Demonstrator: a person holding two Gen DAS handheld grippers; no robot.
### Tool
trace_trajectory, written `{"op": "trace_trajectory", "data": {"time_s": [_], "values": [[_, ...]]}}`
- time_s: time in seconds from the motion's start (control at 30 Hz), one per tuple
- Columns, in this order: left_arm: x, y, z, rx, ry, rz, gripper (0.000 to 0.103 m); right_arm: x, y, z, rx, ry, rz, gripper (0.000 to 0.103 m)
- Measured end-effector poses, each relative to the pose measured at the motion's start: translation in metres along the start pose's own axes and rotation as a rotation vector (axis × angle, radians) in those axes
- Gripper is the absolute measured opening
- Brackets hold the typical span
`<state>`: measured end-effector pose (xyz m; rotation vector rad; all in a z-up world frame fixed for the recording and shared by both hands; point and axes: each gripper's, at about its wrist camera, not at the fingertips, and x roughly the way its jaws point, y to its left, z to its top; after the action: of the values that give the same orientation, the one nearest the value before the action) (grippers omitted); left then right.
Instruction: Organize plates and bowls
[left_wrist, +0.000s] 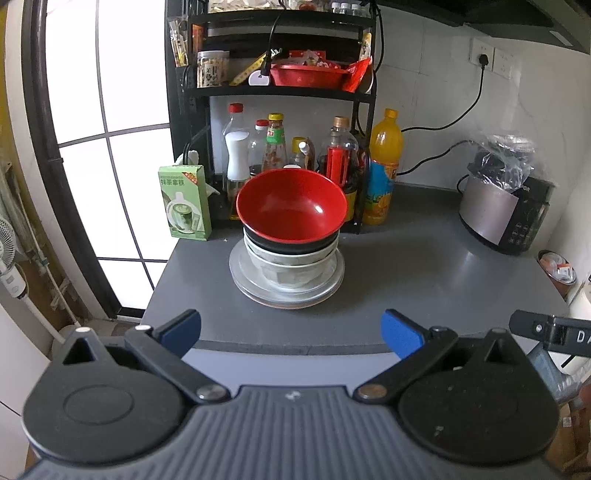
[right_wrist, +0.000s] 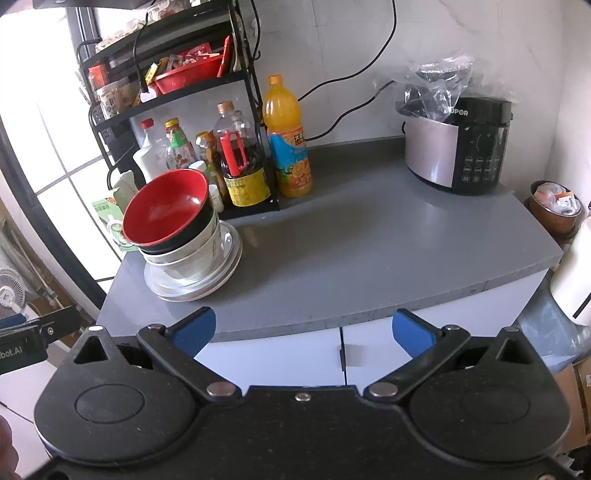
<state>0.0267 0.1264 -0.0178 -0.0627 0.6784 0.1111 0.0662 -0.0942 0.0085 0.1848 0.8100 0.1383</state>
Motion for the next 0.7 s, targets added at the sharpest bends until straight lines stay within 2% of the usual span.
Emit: {"op": "trace_trajectory", "data": {"time_s": [0.7], "values": [[0.0046,-0.0012,0.0001,-0.002,0.002,-0.003,0.103,0.0041,-0.0015,0.0,-0.004,0.011,-0.022,0.103]]}}
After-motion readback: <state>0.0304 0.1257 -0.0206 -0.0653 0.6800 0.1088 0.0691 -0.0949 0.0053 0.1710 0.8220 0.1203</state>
